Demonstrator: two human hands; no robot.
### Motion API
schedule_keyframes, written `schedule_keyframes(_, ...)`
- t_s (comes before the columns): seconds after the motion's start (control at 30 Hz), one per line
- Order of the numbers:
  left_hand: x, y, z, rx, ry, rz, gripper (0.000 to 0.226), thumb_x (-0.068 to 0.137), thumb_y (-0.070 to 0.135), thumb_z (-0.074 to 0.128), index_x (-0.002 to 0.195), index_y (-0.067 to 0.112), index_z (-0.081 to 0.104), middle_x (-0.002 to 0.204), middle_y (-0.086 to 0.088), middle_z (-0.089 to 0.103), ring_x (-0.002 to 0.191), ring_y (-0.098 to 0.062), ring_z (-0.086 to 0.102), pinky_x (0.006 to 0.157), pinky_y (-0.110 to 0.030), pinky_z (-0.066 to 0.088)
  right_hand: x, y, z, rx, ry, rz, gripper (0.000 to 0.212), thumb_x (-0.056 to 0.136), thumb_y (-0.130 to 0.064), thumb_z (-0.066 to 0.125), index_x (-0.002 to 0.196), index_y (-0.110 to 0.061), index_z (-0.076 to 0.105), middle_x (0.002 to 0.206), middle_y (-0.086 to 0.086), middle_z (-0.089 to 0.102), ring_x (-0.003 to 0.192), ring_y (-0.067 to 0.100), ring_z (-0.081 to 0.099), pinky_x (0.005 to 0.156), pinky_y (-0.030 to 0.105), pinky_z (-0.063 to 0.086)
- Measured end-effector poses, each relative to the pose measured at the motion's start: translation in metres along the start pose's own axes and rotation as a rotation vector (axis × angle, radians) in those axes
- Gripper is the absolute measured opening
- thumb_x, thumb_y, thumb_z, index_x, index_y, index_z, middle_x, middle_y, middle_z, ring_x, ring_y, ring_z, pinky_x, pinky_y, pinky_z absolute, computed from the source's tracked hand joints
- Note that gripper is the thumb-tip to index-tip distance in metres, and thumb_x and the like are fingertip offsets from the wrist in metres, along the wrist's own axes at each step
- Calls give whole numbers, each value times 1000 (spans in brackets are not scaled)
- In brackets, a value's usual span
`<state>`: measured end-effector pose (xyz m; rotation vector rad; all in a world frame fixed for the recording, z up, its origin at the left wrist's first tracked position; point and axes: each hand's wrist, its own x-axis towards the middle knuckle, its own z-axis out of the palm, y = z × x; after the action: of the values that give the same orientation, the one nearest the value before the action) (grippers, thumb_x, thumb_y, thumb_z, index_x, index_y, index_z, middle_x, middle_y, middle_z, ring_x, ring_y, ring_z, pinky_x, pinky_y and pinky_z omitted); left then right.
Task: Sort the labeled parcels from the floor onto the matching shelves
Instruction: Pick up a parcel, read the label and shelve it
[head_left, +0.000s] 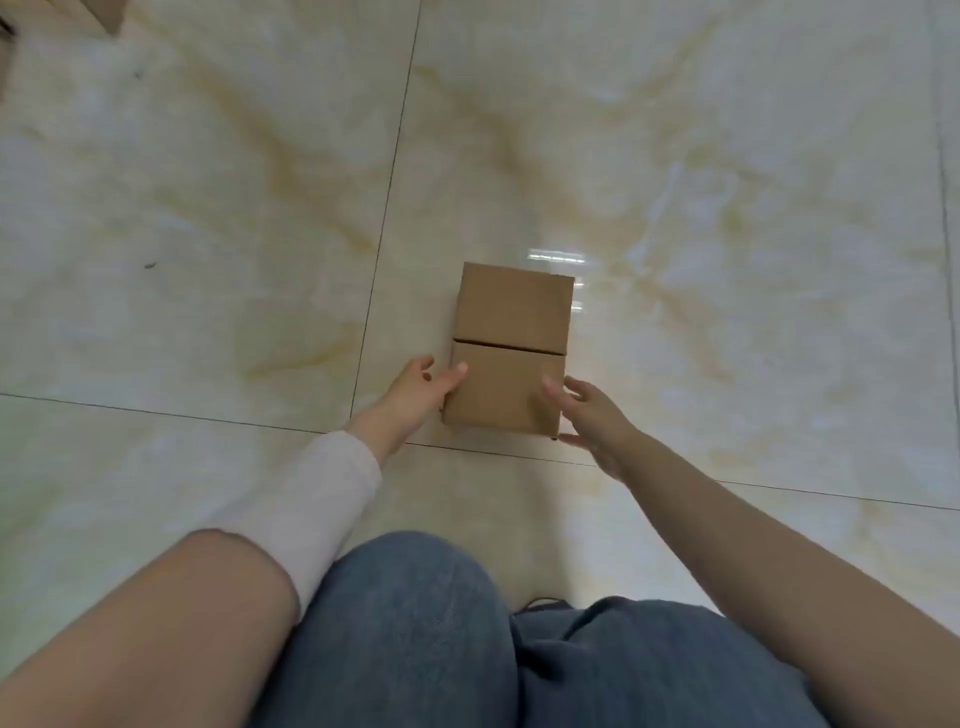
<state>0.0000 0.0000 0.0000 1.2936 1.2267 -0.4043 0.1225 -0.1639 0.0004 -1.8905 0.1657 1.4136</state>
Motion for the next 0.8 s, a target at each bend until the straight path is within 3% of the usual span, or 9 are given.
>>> schedule_keyframes(0.13,11,-2,-2,38,-157,-50,70,91,44,53,148,11,30,146,-4,47,130,-22,49,94,-37,47,19,9,4,79,-44,20,75,85,-42,62,145,-11,29,138,6,50,118,22,54,101,42,44)
schedule_keyframes(0.33,-9,10,6,6,-196,-81,55,95,41,46,140,10,39,122,-1,52,109,-18,51,93,-35,44,7,10,1,110,-29,67,75,83,-41,65,142,-11,29,139,9,48,121,24,52,103,43,45)
schedule_keyframes(0.47,-53,26,8,-27,-165,-110,58,93,48,45,138,10,41,134,-6,53,112,-22,52,100,-41,45,-41,-4,-11,114,-14,77,70,83,-42,64,139,-12,33,136,9,52,119,22,54,95,38,47)
schedule_keyframes(0.57,-107,50,6,-63,-174,-148,59,92,54,41,131,10,45,128,-6,55,112,-24,53,100,-44,47,-98,-27,-22,122,26,68,69,84,-42,63,139,-13,32,130,7,53,116,23,54,102,43,44)
schedule_keyframes(0.73,-218,114,7,-210,-85,-215,60,90,53,48,131,9,46,124,-6,57,108,-25,54,90,-43,50,-222,-84,-44,183,57,29,67,83,-37,65,136,-17,30,118,5,55,90,14,59,69,28,49)
schedule_keyframes(0.8,-267,146,7,-308,4,-254,59,88,55,50,126,11,47,118,-7,58,105,-27,55,90,-43,50,-274,-106,-51,190,66,7,75,80,-37,69,138,-18,27,122,6,54,88,11,59,66,27,50)
